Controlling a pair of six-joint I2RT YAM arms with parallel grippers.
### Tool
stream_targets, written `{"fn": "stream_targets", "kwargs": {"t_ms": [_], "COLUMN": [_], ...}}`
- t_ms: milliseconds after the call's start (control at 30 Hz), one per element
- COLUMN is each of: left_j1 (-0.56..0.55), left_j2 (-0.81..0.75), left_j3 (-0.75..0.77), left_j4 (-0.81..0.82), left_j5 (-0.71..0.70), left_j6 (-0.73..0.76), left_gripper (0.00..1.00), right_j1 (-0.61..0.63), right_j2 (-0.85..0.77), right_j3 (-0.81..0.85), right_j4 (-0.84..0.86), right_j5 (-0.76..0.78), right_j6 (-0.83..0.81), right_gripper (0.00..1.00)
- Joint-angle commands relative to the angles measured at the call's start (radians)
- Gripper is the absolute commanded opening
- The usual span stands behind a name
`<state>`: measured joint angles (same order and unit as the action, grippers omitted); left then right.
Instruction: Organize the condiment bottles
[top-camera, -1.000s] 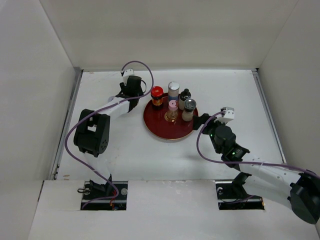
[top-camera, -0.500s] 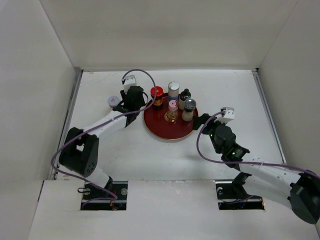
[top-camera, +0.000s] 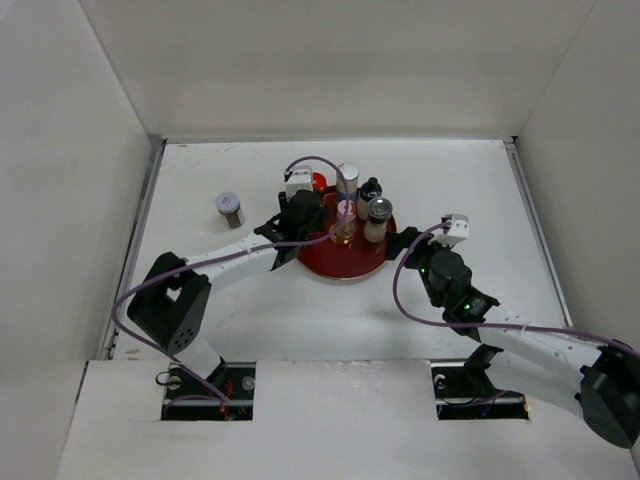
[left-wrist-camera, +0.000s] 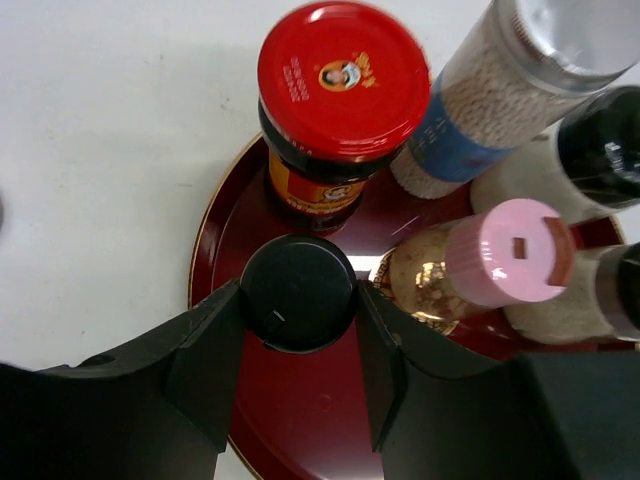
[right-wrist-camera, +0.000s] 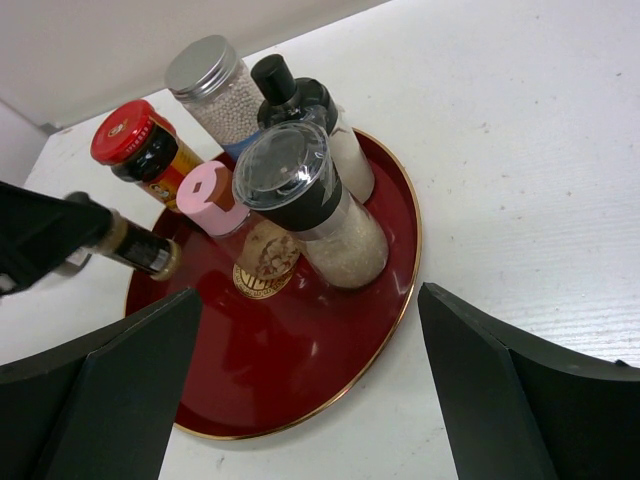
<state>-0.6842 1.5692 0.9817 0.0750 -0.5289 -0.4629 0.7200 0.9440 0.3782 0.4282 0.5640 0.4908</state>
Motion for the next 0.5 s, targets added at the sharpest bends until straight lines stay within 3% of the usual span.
{"fn": "stream_targets", "kwargs": {"t_ms": [0,167,467], "left_j1": [-0.001,-0.005,-0.008], "left_j2": [0.032,0.064,0.031], "left_j3": [0.046,0.028,-0.006], "left_j4": [0.075,0.097,0.101], "left_j5": [0.001,-0.005,-0.034], "left_j6": [-0.014,-0.014,-0.023], "left_gripper": [0.28,0.31,0.67], "right_j1": [0.002,0.002,0.002], "right_j2": [-0.008,-0.008,-0.008], "right_j3": [0.033,0.033,0.033], "right_j4": [0.049,0.049,0.049], "right_j5": [-0.01,-0.01,-0.01], "right_j6": [0.0,-0.001,-0.003], "right_gripper": [0.96,0.97,1.0]}}
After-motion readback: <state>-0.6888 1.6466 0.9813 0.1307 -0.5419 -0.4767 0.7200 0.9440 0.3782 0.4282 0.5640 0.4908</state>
